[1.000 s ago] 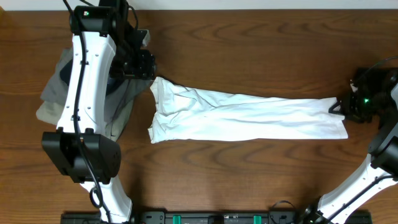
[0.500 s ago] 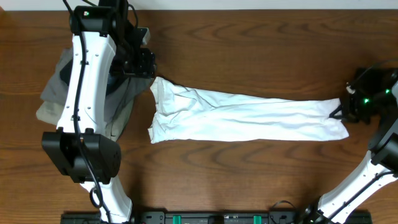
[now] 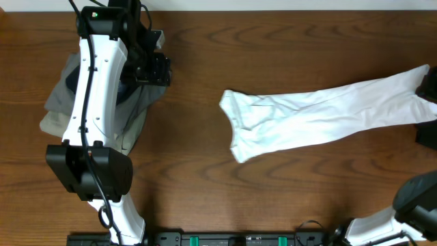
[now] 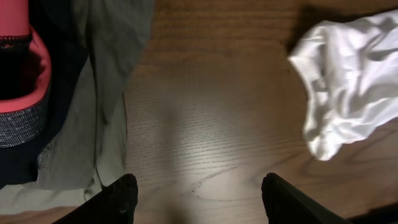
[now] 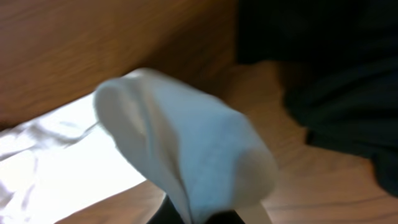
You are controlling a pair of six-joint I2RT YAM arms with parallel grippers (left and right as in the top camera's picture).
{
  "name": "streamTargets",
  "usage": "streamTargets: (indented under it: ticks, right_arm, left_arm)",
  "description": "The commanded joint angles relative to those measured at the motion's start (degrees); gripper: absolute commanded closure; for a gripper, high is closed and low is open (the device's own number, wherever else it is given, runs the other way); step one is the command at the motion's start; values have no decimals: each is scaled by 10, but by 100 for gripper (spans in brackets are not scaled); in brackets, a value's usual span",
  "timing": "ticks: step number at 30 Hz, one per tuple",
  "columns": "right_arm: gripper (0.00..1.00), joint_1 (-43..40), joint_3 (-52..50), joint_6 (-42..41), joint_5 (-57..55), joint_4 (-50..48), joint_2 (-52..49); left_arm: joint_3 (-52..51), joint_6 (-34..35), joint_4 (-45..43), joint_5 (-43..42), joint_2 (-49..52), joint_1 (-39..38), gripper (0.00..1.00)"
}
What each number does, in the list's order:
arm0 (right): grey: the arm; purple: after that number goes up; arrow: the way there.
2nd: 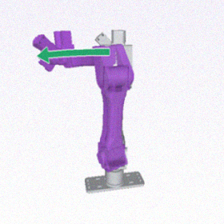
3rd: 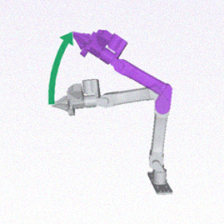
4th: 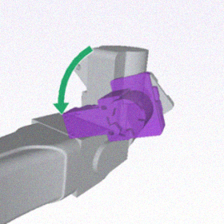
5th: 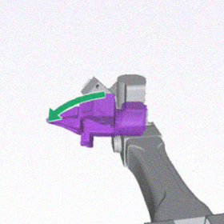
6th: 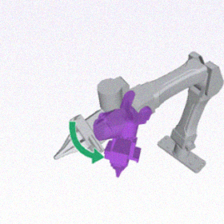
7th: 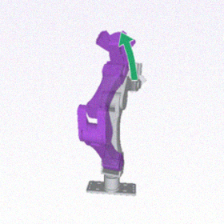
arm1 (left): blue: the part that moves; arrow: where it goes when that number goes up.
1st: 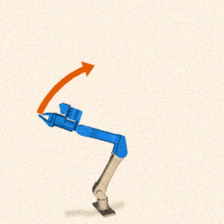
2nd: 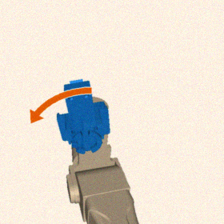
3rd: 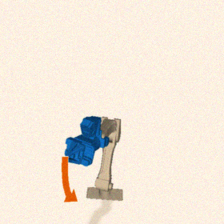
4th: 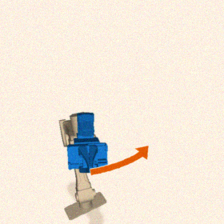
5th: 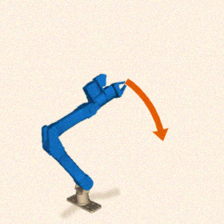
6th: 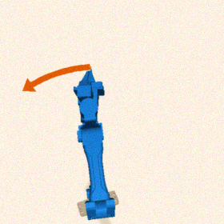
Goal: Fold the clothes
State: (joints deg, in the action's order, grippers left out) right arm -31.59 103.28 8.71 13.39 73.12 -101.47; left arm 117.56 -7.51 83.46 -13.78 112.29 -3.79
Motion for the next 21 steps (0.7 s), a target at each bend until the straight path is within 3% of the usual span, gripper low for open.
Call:
streamTargets:
  ticks: [1, 10, 21]
  right_arm:
    - [99, 65, -13, -21, 5, 5, -17]
    - [99, 226, -121, -93, -37, -77, -47]
    - [97, 320, -267, -121, -42, -179, -47]
  left_arm:
    - [4, 10, 0, -7, -5, 2, 34]
    - [4, 9, 11, -7, -5, 2, 34]
    - [4, 9, 10, -7, -5, 2, 34]
